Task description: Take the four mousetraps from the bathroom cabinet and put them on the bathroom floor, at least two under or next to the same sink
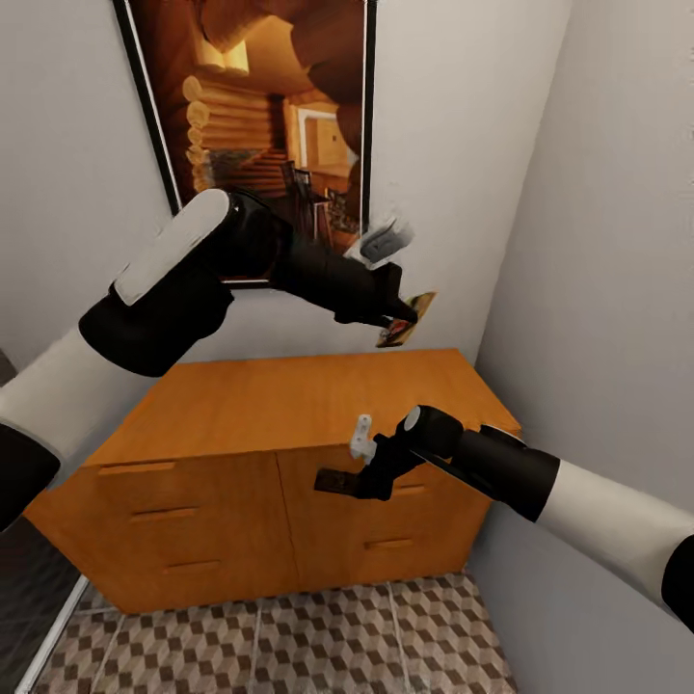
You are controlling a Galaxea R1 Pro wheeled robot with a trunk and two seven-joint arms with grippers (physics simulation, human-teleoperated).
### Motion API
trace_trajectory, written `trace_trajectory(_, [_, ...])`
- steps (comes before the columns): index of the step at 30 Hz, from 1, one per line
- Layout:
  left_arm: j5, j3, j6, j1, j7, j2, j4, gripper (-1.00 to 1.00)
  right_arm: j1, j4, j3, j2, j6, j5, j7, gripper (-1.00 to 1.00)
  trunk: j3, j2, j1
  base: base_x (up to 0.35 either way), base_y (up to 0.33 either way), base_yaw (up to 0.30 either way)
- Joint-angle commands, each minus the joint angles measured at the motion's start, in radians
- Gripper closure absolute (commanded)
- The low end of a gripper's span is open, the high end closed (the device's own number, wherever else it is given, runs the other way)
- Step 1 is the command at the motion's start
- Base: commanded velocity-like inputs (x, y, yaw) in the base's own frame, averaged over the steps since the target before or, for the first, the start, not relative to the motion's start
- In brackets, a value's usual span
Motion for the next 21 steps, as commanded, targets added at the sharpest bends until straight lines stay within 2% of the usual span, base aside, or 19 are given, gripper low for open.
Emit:
trace_trajectory(1, [-0.005,-0.013,-0.001,-0.001,0.006,0.001,-0.001,1.00,-0.001,-0.002,0.000,-0.001,0.005,-0.005,-0.002,1.00,-0.001,-0.001,0.000,-0.149,0.000,0.000])
trace_trajectory(3, [-0.037,-0.052,-0.009,-0.001,0.006,0.006,-0.001,1.00,0.001,-0.008,-0.011,-0.002,0.007,-0.008,-0.001,1.00,-0.001,-0.001,0.000,-0.137,0.000,0.000])
trace_trajectory(6, [-0.054,-0.076,-0.029,-0.001,0.006,0.024,-0.002,1.00,0.010,-0.031,-0.023,-0.007,0.011,-0.012,0.003,1.00,-0.001,-0.001,0.000,-0.099,0.000,0.000])
trace_trajectory(12, [-0.058,-0.091,-0.040,0.001,0.008,0.035,-0.011,1.00,0.087,-0.139,-0.028,-0.019,0.016,-0.012,0.005,1.00,-0.001,-0.001,0.000,-0.052,0.000,0.000])
trace_trajectory(16, [-0.058,-0.107,-0.041,0.002,0.007,0.035,-0.012,1.00,0.101,-0.164,-0.029,-0.029,0.027,-0.014,0.006,1.00,-0.001,-0.001,0.000,-0.007,0.000,0.000])
trace_trajectory(21, [-0.056,-0.114,-0.064,0.002,0.003,0.034,-0.008,1.00,0.109,-0.171,-0.029,-0.029,0.058,-0.015,0.006,1.00,-0.001,-0.001,0.000,-0.002,0.000,0.000])
